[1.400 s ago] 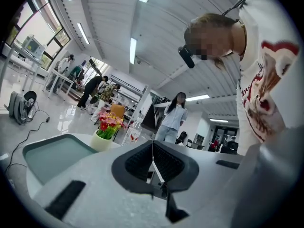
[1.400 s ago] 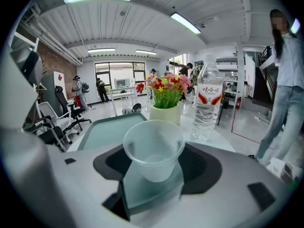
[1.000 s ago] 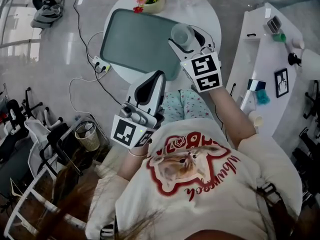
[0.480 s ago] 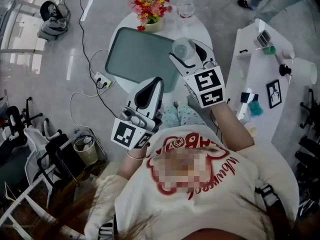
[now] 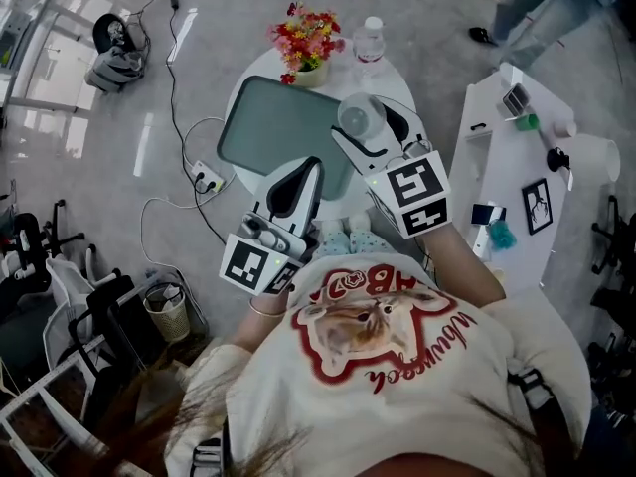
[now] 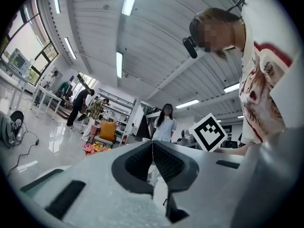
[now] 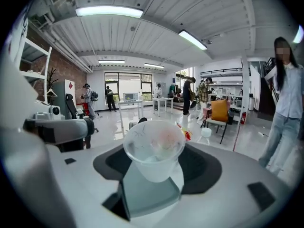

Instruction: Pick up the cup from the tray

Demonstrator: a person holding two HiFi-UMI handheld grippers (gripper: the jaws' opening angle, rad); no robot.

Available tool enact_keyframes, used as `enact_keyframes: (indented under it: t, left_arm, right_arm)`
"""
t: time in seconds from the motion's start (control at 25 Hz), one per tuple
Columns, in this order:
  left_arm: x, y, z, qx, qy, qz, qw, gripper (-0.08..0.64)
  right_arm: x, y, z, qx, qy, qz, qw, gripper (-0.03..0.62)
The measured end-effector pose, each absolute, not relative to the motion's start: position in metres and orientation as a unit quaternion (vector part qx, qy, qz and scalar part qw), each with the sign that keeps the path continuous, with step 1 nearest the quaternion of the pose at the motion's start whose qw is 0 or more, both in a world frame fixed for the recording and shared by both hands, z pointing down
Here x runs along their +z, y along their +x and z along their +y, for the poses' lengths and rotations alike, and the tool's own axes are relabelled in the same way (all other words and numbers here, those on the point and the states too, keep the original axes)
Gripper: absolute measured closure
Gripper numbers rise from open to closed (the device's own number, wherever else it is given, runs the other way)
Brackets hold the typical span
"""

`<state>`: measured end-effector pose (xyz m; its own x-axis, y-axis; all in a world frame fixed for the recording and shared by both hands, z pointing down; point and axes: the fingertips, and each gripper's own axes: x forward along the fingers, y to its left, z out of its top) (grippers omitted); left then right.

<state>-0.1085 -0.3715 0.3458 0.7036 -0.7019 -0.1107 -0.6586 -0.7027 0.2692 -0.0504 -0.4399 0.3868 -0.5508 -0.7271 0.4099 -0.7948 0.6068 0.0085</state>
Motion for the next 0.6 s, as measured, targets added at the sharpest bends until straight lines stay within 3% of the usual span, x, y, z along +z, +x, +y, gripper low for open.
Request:
enact_keyframes:
  t: [0.6]
  left_arm:
    - [0.327,-0.116,-0.361,-0.111,0.920,-0.366,0.083,0.546]
  right_arm:
    - [0.333,-0.056,-0.419,0.073,0.434,-0.885,0.152,0.297]
